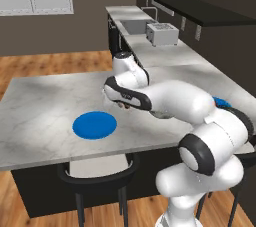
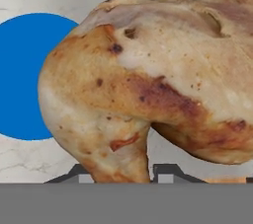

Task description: Pick the chicken drumstick and bell pepper from their plates and place them in the bowl. Then put the bowl in the fridge.

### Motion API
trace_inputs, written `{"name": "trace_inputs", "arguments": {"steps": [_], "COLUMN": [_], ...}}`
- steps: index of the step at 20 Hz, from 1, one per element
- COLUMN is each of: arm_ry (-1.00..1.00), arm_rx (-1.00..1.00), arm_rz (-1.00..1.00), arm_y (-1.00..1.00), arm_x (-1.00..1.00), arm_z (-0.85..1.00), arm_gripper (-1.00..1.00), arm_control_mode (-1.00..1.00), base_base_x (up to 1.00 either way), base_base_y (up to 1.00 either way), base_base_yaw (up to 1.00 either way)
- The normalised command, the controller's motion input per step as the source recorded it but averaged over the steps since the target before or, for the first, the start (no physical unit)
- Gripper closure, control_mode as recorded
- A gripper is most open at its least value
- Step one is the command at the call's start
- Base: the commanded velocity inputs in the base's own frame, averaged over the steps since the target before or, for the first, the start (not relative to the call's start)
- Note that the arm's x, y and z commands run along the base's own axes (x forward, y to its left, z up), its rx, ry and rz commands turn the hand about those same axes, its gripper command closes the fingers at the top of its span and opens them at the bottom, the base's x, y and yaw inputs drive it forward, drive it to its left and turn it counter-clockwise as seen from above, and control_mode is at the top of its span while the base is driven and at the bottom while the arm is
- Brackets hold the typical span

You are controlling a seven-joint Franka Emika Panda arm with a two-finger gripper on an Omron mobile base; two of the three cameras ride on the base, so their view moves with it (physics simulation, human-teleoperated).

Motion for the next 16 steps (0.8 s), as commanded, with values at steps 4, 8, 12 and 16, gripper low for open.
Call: {"name": "trace_inputs", "arguments": {"steps": [4, 8, 12, 16], "arm_ry": [-0.2, -0.19, -0.03, 0.0], "arm_rx": [0.02, 0.05, 0.07, 0.06], "arm_rz": [0.0, 0.0, 0.0, 0.0], "arm_y": [-0.75, -0.8, -0.79, -0.78], "arm_x": [-0.15, -0.15, -0.02, 0.0], "arm_z": [0.21, 0.2, 0.18, 0.12], "arm_gripper": [1.0, 1.0, 1.0, 1.0], "arm_control_mode": [-1.0, -1.0, -1.0, -1.0], "base_base_x": [0.0, 0.0, 0.0, 0.0], "base_base_y": [0.0, 0.0, 0.0, 0.0], "base_base_yaw": [0.0, 0.0, 0.0, 0.0]}}
